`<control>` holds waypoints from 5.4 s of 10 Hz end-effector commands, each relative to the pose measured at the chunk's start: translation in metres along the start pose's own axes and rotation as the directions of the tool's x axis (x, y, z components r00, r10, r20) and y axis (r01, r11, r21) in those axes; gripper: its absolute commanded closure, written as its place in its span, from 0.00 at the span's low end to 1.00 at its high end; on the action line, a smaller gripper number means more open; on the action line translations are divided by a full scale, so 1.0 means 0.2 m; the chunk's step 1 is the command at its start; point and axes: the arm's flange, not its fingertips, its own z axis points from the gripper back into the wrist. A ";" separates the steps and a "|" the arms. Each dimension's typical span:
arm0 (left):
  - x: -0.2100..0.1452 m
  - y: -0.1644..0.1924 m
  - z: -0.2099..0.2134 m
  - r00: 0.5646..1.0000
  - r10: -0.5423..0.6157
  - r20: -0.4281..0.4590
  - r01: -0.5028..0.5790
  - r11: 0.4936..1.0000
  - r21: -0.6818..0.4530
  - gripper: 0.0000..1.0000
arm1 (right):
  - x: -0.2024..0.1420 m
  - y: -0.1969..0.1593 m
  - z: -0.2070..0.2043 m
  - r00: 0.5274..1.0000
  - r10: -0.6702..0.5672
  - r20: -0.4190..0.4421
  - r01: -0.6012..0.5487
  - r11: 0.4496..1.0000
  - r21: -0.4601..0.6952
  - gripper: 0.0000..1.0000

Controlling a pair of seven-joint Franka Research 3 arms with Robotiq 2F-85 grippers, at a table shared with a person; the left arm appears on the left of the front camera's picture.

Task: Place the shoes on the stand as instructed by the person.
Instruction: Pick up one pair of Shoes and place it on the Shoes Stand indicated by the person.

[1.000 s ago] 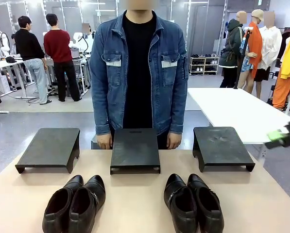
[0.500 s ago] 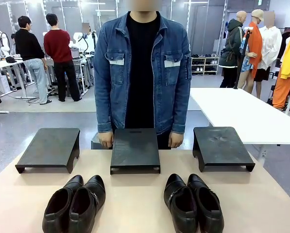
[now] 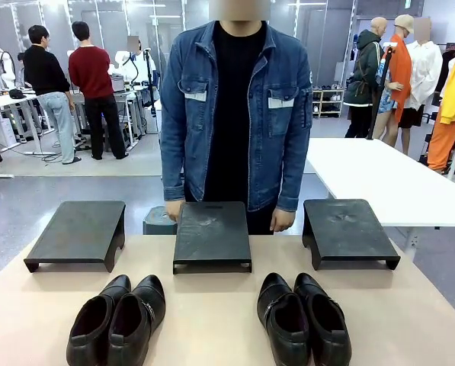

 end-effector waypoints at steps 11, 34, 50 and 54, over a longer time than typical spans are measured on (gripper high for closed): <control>-0.01 0.00 0.00 1.000 0.003 0.005 -0.003 1.000 -0.003 0.00 | 0.00 -0.01 0.01 1.000 -0.003 0.003 0.003 1.000 0.000 0.00; 0.06 -1.06 -1.24 0.841 0.003 -0.540 0.260 0.874 0.411 0.00 | 0.00 -0.01 0.01 1.000 -0.003 0.003 0.003 1.000 0.000 0.00; -0.32 -0.65 -2.16 0.888 0.214 -0.407 0.248 0.521 0.817 0.00 | 0.00 -0.01 0.01 1.000 -0.003 0.003 0.003 1.000 0.000 0.00; -0.32 -0.65 -2.16 0.888 0.214 -0.407 0.248 0.521 0.817 0.00 | 0.00 -0.01 0.01 1.000 -0.003 0.003 0.003 1.000 0.000 0.00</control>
